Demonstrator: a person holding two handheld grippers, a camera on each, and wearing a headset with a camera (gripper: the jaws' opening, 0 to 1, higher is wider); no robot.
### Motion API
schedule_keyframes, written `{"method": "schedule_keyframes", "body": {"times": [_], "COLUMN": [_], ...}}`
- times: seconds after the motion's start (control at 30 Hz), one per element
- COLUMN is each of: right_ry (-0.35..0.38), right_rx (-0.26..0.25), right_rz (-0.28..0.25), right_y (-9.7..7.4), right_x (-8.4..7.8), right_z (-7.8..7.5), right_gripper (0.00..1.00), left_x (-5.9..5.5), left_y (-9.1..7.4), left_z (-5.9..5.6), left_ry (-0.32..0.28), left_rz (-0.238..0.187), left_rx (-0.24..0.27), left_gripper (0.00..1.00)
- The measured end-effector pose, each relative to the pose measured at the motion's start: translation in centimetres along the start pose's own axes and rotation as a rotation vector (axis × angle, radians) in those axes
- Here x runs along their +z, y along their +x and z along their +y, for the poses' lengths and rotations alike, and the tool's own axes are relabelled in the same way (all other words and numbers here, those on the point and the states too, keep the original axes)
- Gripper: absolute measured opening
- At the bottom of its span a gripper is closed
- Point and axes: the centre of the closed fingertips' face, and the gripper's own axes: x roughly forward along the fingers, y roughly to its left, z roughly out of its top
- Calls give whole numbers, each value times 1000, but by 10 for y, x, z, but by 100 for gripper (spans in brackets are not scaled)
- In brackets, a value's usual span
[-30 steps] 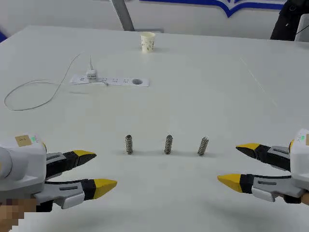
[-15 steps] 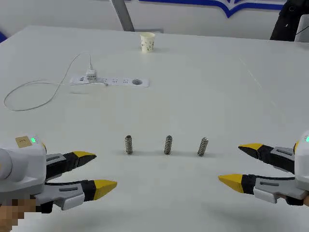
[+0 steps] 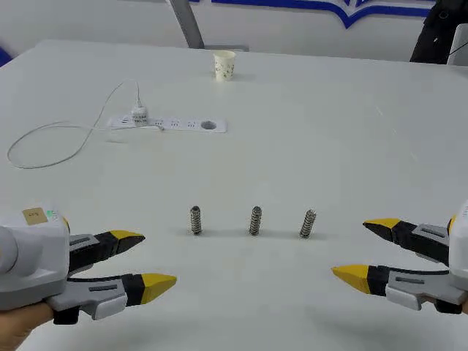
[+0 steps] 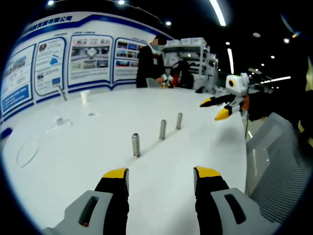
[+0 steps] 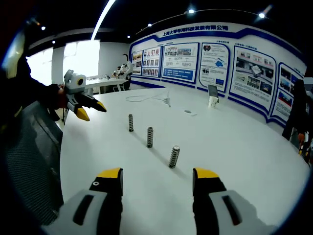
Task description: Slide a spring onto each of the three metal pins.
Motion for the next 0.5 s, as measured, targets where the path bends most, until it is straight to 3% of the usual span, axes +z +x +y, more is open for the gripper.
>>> {"method": "schedule_keyframes", "body": {"times": [0.5], "right_ry": [-3], "right_rx": [2], "right_rz": [-3], "right_y": [0], "right_x": [2], "right_z": [1], "right_gripper": [59], "left_x": [0], "left_y": [-1], "left_z": [-1], "left_ry": [-1], "left_rz": [0], "left_rx": [2], "left_gripper": [55]}}
